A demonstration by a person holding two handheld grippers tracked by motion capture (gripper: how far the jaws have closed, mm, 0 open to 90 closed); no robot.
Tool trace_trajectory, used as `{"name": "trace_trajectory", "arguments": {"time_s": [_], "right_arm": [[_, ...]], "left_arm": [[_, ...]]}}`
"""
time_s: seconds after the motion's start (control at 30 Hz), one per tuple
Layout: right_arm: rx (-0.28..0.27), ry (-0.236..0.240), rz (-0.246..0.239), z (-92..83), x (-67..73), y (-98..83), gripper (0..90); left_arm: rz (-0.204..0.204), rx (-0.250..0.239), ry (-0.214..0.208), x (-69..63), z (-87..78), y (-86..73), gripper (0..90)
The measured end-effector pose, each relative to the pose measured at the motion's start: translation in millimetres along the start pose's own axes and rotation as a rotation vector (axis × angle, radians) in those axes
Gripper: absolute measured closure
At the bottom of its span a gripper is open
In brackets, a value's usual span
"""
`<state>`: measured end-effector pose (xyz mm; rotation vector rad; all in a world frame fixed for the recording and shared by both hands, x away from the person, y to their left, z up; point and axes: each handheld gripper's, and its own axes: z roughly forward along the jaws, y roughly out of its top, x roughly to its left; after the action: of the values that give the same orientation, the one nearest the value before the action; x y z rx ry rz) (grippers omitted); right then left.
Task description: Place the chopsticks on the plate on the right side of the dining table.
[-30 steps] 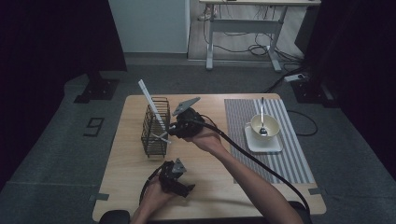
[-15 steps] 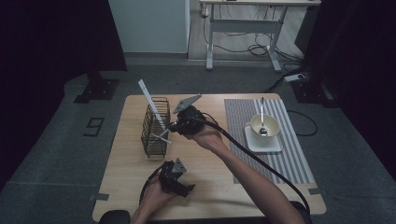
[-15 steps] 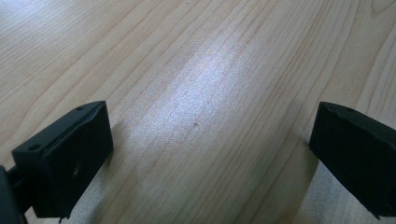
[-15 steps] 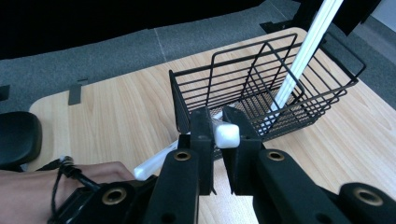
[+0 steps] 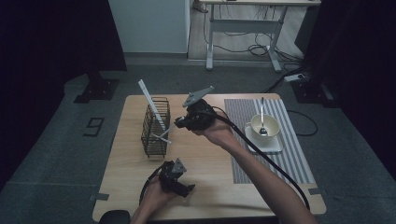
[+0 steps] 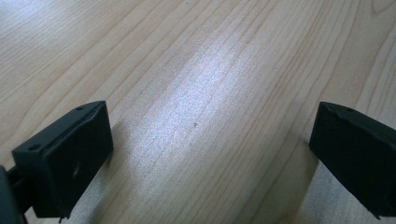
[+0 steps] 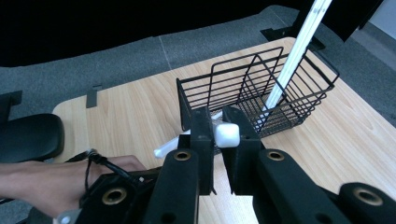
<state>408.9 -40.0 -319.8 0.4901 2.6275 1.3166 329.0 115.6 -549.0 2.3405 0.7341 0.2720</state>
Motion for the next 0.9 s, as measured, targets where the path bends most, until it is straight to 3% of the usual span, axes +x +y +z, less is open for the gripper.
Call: {"name": "trace_trajectory", "arguments": {"time_s": [0.53,0.77,0.9], "right_arm": [[-0.081,-0.055,0.027,-71.3,-7.5,10.4,82.2],[-0.071,-0.119,0.004,-100.3,-5.1,7.6,82.2],[-0.056,-0.13,-0.01,-104.5,-2.2,0.9,82.2]], "left_arm": [[0.004,0.008,-0.003,0.1,-0.1,0.9,0.0],[0.006,0.022,-0.007,-0.8,-0.6,1.9,0.0],[0.014,0.046,-0.014,-1.9,-1.5,4.0,0.0]]}}
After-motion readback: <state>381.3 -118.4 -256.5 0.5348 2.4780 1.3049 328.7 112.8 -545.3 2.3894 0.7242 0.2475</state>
